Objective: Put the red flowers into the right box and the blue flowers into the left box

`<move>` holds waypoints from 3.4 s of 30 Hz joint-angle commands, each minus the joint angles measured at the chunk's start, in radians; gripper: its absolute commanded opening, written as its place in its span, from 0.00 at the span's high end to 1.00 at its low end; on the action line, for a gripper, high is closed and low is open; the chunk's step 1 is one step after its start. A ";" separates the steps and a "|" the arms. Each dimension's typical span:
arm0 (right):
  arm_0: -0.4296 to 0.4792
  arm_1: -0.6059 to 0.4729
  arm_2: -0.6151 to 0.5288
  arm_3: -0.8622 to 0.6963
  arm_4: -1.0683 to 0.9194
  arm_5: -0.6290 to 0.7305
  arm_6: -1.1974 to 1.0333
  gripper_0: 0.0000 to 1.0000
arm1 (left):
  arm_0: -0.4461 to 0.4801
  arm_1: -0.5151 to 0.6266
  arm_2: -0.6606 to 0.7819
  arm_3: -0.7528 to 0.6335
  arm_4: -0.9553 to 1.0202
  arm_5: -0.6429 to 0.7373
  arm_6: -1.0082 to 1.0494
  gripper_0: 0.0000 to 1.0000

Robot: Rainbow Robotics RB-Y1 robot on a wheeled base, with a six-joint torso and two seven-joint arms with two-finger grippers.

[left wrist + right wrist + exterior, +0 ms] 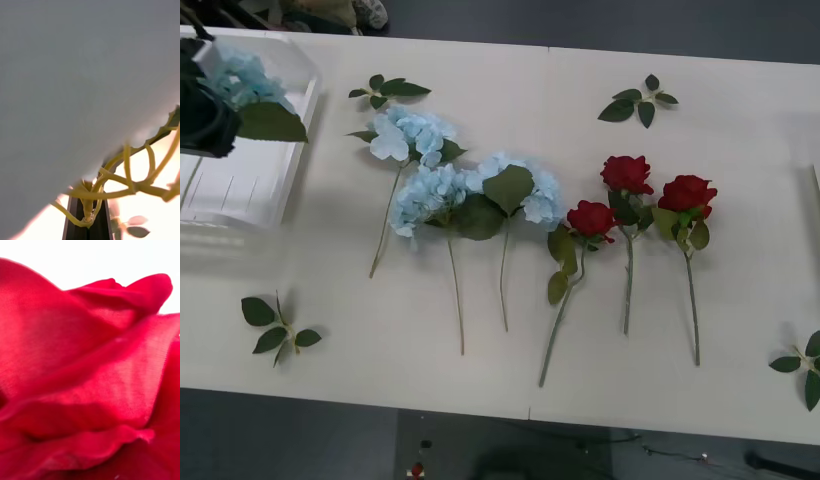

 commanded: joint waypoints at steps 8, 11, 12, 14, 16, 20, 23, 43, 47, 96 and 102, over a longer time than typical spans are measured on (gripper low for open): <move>-0.058 -0.051 0.016 0.356 0.212 -0.326 0.245 1.00 | -0.091 0.072 -0.001 0.250 -0.238 -0.145 -0.412 1.00; -0.050 -0.060 0.044 0.421 0.239 -0.388 0.241 1.00 | -0.092 0.032 -0.001 0.360 -0.247 -0.306 -0.468 1.00; -0.049 -0.062 0.062 0.444 0.247 -0.418 0.238 1.00 | -0.092 0.015 0.001 0.395 -0.255 -0.358 -0.475 1.00; -0.049 -0.062 0.090 0.484 0.253 -0.469 0.232 1.00 | -0.092 -0.003 -0.001 0.435 -0.275 -0.420 -0.474 1.00; -0.049 -0.062 0.114 0.517 0.253 -0.513 0.222 1.00 | -0.095 -0.018 0.001 0.471 -0.286 -0.463 -0.471 1.00; -0.049 -0.055 0.143 0.574 0.251 -0.589 0.202 1.00 | -0.095 -0.055 -0.001 0.517 -0.287 -0.521 -0.469 1.00; -0.049 -0.052 0.142 0.588 0.251 -0.615 0.192 0.89 | -0.095 -0.078 -0.001 0.550 -0.339 -0.553 -0.460 1.00; -0.035 -0.052 0.142 0.485 -0.221 -0.371 0.216 0.00 | -0.094 -0.003 -0.013 0.435 -0.175 -0.550 -0.461 0.00; 0.000 -0.052 0.130 0.327 -0.345 -0.217 0.202 0.00 | -0.086 0.035 0.053 0.308 -0.086 -0.394 -0.464 0.00; 0.250 0.195 0.346 -0.187 -0.413 -0.377 -0.153 0.00 | 0.204 -0.502 0.025 0.122 -0.361 -0.375 -0.477 0.00; 0.235 0.198 0.369 -0.147 -0.402 -0.394 -0.147 0.19 | 0.190 -0.500 -0.024 0.144 -0.362 -0.383 -0.472 0.00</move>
